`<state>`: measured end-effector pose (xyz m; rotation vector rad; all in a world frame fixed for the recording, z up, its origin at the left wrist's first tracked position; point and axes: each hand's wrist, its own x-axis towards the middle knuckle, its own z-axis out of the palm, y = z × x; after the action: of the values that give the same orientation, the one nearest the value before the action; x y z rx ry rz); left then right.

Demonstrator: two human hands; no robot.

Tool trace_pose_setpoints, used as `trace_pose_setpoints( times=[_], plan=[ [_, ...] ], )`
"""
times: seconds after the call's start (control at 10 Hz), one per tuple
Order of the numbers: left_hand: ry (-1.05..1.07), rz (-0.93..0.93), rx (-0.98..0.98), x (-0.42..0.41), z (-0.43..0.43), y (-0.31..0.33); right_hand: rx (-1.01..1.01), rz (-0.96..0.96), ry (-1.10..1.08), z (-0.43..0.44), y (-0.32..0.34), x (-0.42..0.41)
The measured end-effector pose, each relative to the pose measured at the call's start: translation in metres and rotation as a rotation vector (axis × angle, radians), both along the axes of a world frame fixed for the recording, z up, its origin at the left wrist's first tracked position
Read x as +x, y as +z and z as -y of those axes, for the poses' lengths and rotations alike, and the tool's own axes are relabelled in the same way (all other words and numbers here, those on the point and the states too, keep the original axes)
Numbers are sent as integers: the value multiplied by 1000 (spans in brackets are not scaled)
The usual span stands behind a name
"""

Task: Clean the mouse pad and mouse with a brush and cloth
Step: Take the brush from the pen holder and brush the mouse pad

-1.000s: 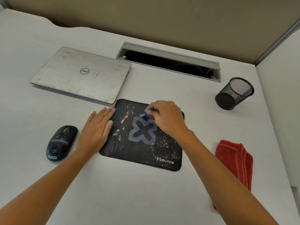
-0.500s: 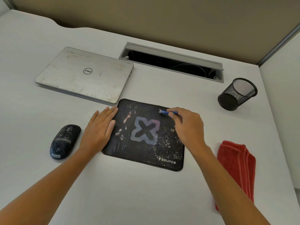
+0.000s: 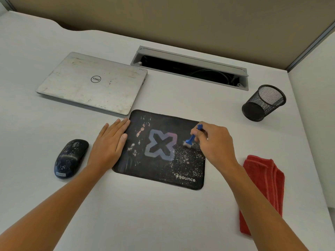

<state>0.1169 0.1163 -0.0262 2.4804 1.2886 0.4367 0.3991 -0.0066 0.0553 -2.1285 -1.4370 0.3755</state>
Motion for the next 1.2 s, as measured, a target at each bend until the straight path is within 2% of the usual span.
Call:
trace_pose_setpoints(
  times=[0.2, 0.3, 0.4, 0.5, 0.6, 0.7, 0.9, 1.0, 1.1, 1.2],
  plan=[
    [-3, 0, -11, 0, 0, 0, -44, -49, 39, 6, 0, -2],
    [-2, 3, -11, 0, 0, 1, 35, 30, -35, 7, 1, -1],
    [-3, 3, -14, 0, 0, 1, -2, 81, -76, 9, 1, 1],
    [-2, 2, -10, 0, 0, 2, -38, -27, -125, 11, 1, 4],
    [0, 2, -7, 0, 1, 1, 28, -17, -199, 12, 2, 7],
    [6, 8, -11, 1, 1, 1, -31, -26, -174, 14, 1, 11],
    [3, 7, -11, 0, 1, 1, 8, 58, -220, 20, 3, 17],
    [6, 5, -11, 1, 1, 1, -41, 37, -187, 22, 2, 18],
    [5, 13, -9, 1, 2, 2, 68, -7, -231, 27, 4, 20],
    [4, 17, -13, 1, 2, 2, 56, 18, -244, 30, 3, 22]
  ],
)
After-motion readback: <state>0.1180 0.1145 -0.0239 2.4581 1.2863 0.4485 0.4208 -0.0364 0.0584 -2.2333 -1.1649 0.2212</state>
